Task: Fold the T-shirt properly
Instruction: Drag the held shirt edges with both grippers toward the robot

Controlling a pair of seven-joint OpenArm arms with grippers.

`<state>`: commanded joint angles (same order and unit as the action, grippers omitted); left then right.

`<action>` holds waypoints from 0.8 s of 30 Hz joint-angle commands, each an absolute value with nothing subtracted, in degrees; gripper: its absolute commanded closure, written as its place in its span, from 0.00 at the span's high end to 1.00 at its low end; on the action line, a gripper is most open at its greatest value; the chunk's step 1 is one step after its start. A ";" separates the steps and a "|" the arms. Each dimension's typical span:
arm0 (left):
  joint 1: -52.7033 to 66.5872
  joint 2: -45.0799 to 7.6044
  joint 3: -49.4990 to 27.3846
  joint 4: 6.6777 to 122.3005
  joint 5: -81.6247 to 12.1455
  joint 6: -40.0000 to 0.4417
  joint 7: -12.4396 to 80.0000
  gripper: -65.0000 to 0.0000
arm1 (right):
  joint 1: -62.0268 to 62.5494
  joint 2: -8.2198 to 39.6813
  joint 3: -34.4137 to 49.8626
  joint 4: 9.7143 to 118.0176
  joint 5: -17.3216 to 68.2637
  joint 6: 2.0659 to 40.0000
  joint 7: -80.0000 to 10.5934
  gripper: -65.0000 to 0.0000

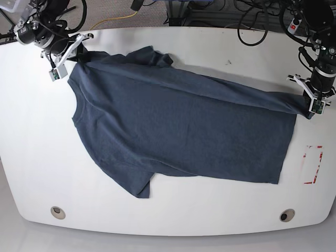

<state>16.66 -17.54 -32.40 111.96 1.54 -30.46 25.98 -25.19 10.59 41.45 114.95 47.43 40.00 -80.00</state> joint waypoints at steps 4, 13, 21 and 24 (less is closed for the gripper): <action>17.27 -17.54 -32.40 111.96 1.54 -30.55 25.98 0.03 | -28.18 11.03 41.10 114.95 47.43 40.00 -80.00 0.00; 24.04 -15.52 -36.00 111.78 1.54 -30.55 25.98 0.03 | -30.99 10.51 38.90 114.77 47.43 40.00 -80.00 0.00; 27.56 -14.99 -37.05 111.69 1.27 -30.64 25.98 0.03 | -30.64 10.59 38.90 114.77 51.30 40.00 -80.00 0.00; 27.82 -13.14 -36.70 111.96 1.45 -30.64 25.98 0.03 | -30.11 10.68 38.90 114.77 55.52 40.00 -80.00 0.00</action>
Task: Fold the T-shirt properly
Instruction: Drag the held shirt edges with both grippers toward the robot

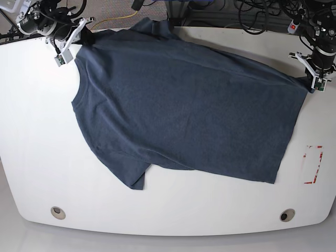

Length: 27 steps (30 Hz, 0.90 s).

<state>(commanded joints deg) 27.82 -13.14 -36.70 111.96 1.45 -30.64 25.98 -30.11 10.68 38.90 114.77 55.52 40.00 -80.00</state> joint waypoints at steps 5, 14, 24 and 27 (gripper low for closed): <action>31.08 -12.00 -37.76 112.48 1.45 -32.84 25.98 0.03 | -30.81 11.12 38.90 114.77 58.59 40.00 -80.00 0.00; 31.96 -10.42 -45.41 110.90 1.71 -39.34 26.42 0.03 | -34.68 12.70 38.73 114.59 58.59 40.00 -80.00 0.00; 36.18 -11.74 -49.01 111.16 1.63 -40.00 29.49 0.03 | -35.47 17.10 38.55 110.11 58.77 40.00 -80.00 0.00; 37.05 -9.80 -49.01 111.16 1.54 -40.00 29.49 0.03 | -35.47 17.54 38.46 110.20 58.95 40.00 -80.00 0.00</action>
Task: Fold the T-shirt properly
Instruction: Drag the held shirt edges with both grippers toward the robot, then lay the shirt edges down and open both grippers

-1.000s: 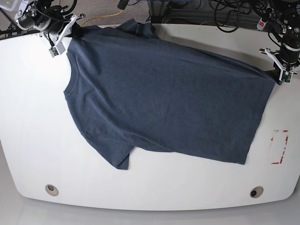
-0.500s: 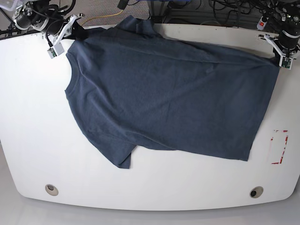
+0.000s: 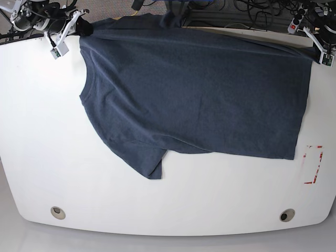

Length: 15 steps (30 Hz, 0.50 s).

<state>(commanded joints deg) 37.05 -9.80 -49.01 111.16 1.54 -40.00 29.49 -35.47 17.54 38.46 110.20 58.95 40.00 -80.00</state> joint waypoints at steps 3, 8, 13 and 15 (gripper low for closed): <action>37.32 -9.01 -49.19 111.16 1.54 -40.00 29.41 0.03 | -35.56 17.63 36.88 110.20 59.03 40.00 -80.00 0.00; 35.74 -9.01 -48.84 112.48 1.10 -40.00 29.32 0.03 | -35.56 16.75 34.95 110.90 61.67 40.00 -80.00 0.00; 31.16 -9.19 -48.92 112.92 1.54 -40.00 29.49 0.03 | -33.54 15.96 34.95 110.81 66.42 40.00 -80.00 0.00; 29.41 -9.45 -48.84 112.92 1.54 -40.00 29.49 0.03 | -32.04 15.87 34.95 110.64 66.24 40.00 -80.00 0.00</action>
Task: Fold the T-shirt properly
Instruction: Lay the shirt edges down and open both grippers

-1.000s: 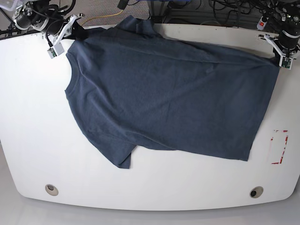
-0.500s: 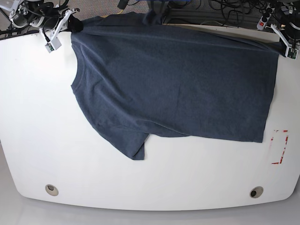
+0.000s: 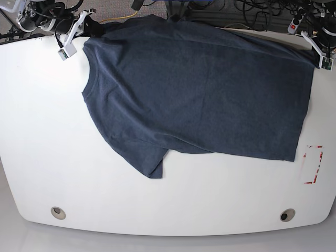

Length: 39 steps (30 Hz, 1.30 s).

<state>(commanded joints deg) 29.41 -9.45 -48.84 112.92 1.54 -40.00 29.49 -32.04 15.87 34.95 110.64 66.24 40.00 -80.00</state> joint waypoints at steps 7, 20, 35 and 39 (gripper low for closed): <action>23.78 -12.53 -47.25 111.60 1.71 -40.00 29.58 0.03 | -25.54 15.87 34.95 108.97 63.43 40.00 -80.00 0.00; 10.68 -13.49 -41.19 98.95 9.71 -40.00 29.32 0.03 | -14.90 16.31 34.86 95.96 62.37 40.00 -80.00 0.00; 3.12 -19.30 -33.27 81.71 9.71 -40.00 29.49 0.30 | -9.36 15.25 29.67 95.96 50.24 40.00 -77.05 0.11; 1.63 -19.30 -33.19 79.43 9.71 -40.00 29.49 0.63 | -8.57 15.08 29.85 96.22 48.66 40.00 -76.97 0.46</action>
<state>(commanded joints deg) 1.63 -19.30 -33.19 79.43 9.71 -40.00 29.49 -8.57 15.08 29.85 96.22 48.66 40.00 -76.97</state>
